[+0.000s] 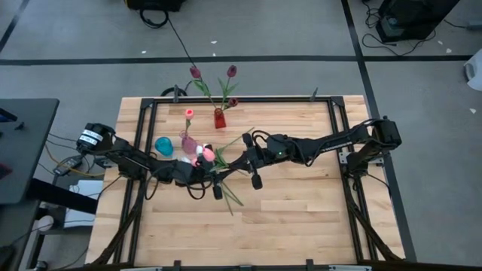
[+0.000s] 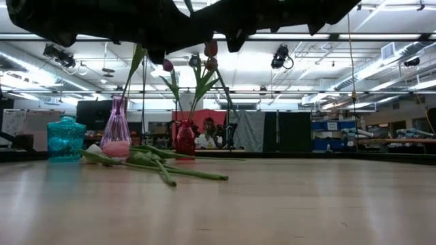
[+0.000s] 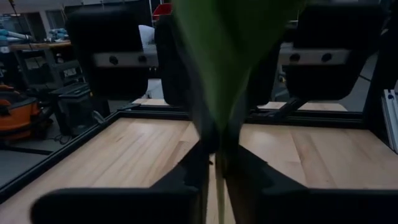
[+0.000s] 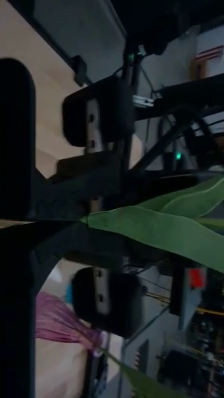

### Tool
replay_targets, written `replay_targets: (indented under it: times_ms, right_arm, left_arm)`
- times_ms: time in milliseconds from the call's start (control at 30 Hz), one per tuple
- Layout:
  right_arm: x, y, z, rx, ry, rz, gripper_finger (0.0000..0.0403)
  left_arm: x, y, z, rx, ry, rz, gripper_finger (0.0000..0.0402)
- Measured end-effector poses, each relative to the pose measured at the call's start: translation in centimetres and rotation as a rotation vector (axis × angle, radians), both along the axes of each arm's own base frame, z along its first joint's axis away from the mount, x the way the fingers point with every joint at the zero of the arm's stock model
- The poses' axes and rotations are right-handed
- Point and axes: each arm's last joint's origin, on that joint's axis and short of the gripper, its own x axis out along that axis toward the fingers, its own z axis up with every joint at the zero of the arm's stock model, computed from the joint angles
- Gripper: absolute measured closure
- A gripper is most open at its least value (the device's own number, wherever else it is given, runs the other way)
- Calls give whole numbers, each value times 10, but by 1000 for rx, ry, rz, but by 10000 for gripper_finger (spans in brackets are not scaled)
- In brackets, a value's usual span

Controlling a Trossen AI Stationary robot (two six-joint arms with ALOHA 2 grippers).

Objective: Sort flowers into vase by color
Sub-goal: Put the pink flower into the purple vase

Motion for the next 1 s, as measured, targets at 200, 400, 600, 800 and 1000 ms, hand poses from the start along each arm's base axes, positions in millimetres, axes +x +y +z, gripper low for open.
replay_targets:
  times_ms: [200,400,600,800,1000]
  right_arm:
    - [-1,0,-3,13,39,1,387]
    - [-9,-1,7,42,53,2,332]
    - [-35,-10,36,27,66,-20,281]
    - [-60,-18,44,-22,96,-73,270]
    - [-76,-30,31,-96,58,-168,270]
  left_arm:
    - [0,0,-1,7,8,-1,391]
    - [-1,1,-1,14,40,1,396]
    - [-18,3,9,21,87,54,395]
    - [-62,0,20,24,123,214,393]
    - [-96,1,40,-31,118,196,393]
